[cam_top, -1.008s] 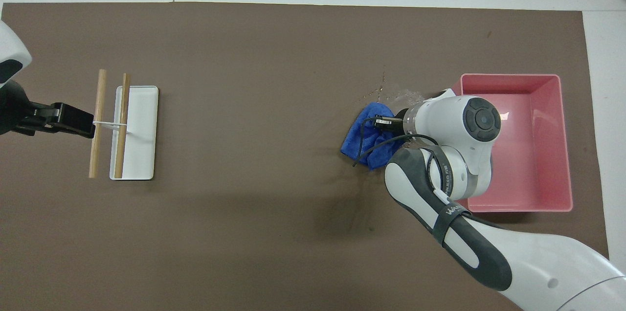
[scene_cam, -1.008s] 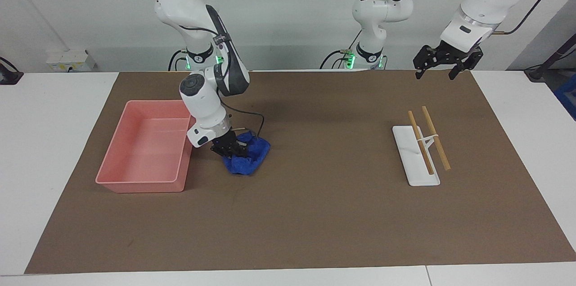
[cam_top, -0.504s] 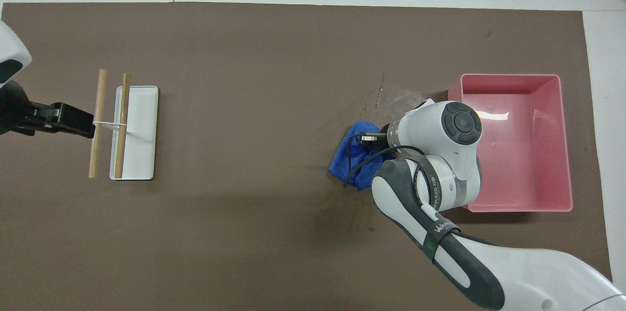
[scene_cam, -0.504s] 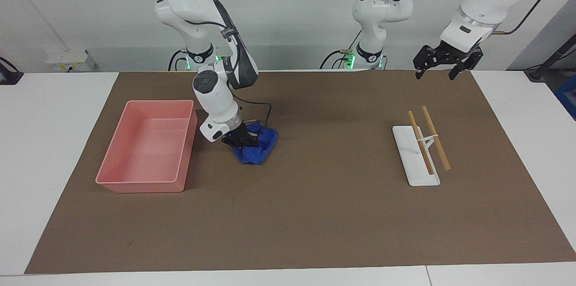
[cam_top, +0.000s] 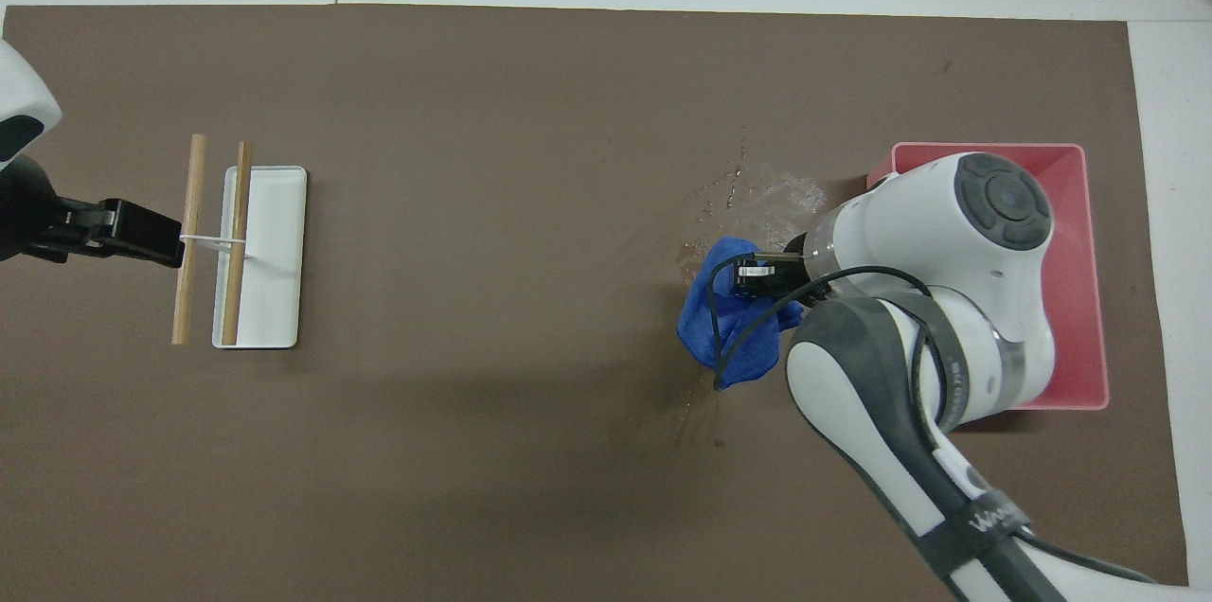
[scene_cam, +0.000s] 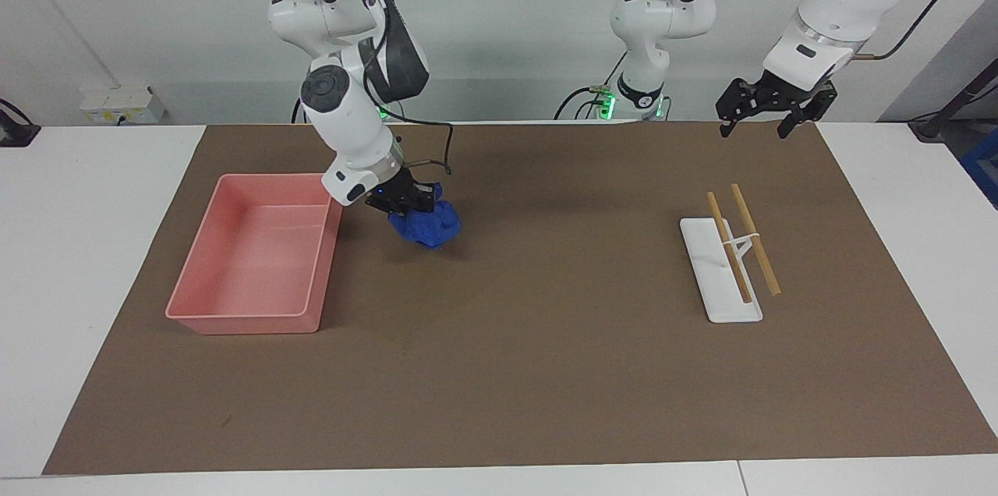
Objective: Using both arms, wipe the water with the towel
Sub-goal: 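Carry the towel into the pink bin with the right gripper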
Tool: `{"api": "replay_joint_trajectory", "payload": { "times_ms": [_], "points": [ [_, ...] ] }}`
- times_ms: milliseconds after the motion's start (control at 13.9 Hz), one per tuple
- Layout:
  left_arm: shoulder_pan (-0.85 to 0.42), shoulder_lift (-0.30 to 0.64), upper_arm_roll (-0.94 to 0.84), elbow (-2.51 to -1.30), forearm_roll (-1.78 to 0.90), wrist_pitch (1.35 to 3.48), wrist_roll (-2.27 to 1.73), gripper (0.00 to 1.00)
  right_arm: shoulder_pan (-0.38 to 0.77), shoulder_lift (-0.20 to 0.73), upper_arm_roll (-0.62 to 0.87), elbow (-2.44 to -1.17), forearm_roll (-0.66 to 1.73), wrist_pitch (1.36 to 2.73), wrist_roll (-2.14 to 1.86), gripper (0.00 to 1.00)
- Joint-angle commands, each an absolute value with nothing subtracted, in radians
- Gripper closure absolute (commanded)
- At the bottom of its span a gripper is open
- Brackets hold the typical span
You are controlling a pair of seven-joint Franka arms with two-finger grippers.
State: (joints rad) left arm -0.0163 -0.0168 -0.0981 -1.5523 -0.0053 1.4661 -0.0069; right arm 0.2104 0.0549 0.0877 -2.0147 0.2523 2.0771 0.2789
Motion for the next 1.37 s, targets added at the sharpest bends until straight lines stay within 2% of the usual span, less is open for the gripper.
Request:
{"api": "replay_joint_trajectory", "payload": {
  "times_ms": [0,288,576,936,1296],
  "points": [
    [-0.014,-0.038,-0.098,-1.575,0.014,1.47,-0.003,0.0,0.143,0.012,0.092,-1.973,0.207,2.019,0.27,1.0],
    [-0.014,-0.038,-0.098,-1.575,0.014,1.47,-0.003,0.0,0.01,0.018,0.095,-1.91,0.17,1.976,0.265,1.0],
    [-0.014,-0.038,-0.1,-1.575,0.014,1.47,-0.003,0.0,-0.099,0.043,0.095,-1.911,0.144,2.014,0.189,1.0],
    [-0.014,-0.038,-0.098,-1.575,0.014,1.47,-0.003,0.0,-0.221,0.116,0.097,-1.965,0.114,2.129,0.1,1.0],
    [-0.014,-0.038,-0.098,-1.575,0.014,1.47,-0.003,0.0,-0.267,0.159,0.097,-2.046,0.114,2.239,0.031,1.0]
  ]
}}
